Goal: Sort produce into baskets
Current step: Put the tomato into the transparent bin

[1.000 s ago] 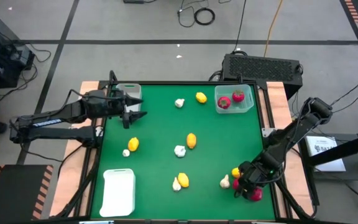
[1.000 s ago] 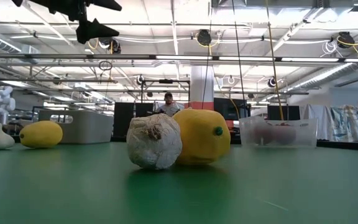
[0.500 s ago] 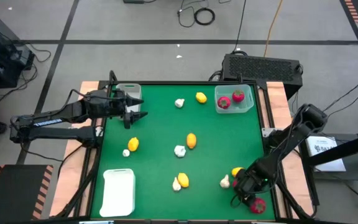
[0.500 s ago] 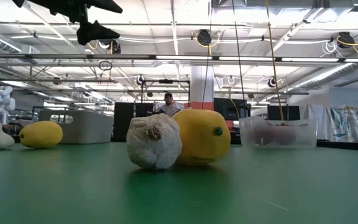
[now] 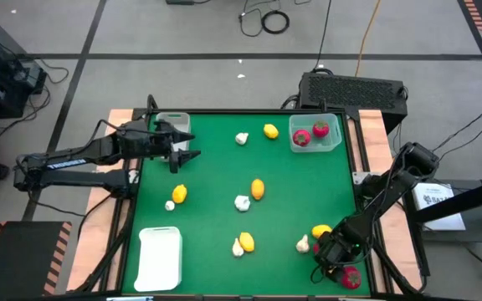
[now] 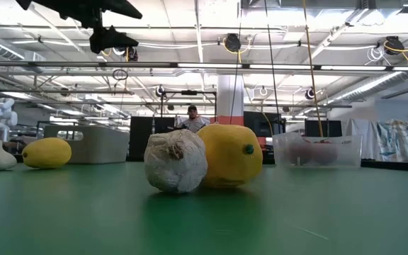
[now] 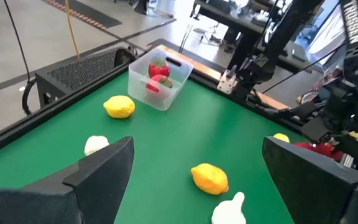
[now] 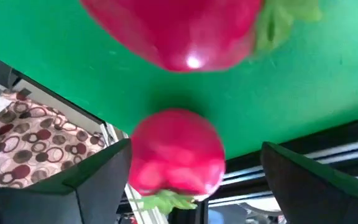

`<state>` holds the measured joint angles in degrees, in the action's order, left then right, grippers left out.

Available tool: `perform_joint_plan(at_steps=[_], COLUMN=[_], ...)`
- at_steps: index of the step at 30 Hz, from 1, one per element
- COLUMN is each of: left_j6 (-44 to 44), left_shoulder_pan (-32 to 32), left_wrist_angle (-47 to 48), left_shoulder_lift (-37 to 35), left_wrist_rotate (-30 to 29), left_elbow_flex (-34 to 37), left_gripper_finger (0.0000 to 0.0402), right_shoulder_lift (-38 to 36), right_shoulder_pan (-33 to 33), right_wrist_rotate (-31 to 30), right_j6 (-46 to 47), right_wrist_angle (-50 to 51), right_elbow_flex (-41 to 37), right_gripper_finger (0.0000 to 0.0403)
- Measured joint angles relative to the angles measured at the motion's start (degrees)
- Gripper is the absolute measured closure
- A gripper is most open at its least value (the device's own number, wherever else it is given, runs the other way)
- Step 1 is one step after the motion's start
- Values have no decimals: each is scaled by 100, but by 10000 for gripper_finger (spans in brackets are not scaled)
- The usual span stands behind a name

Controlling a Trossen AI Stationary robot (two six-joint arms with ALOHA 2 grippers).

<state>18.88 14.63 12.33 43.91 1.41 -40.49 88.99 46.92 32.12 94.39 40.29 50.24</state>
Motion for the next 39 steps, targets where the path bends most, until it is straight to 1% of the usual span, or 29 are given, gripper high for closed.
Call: perform_joint_plan(at_steps=[4, 8, 12, 18, 21, 26, 32, 39], left_j6=[19, 20, -7, -18, -18, -16, 13, 13], left_shoulder_pan=[-2, 0, 0, 0, 0, -1, -1, -2], left_wrist_angle=[14, -26, -156, -189, -191, -193, -193, -241], left_shoulder_lift=[97, 139, 137, 137, 137, 137, 137, 137], left_wrist_rotate=[8, 21, 39, 46, 46, 48, 52, 52], left_elbow_flex=[0, 0, 0, 0, 0, 0, 0, 0], left_gripper_finger=[41, 41, 41, 41, 41, 41, 41, 41], right_shoulder_lift=[0, 0, 0, 0, 106, 490, 682, 616], right_shoulder_pan=[148, 371, 554, 741, 756, 753, 745, 745], right_wrist_rotate=[245, 264, 257, -72, -92, -43, 94, 92], right_j6=[638, 1199, 1655, 2047, 2059, 1651, 1609, 1491], right_wrist_angle=[-304, -679, -737, -716, -721, -939, -1061, -1091], right_elbow_flex=[0, 0, 0, 0, 0, 0, 0, 0], right_gripper_finger=[57, 57, 57, 57, 57, 57, 60, 96])
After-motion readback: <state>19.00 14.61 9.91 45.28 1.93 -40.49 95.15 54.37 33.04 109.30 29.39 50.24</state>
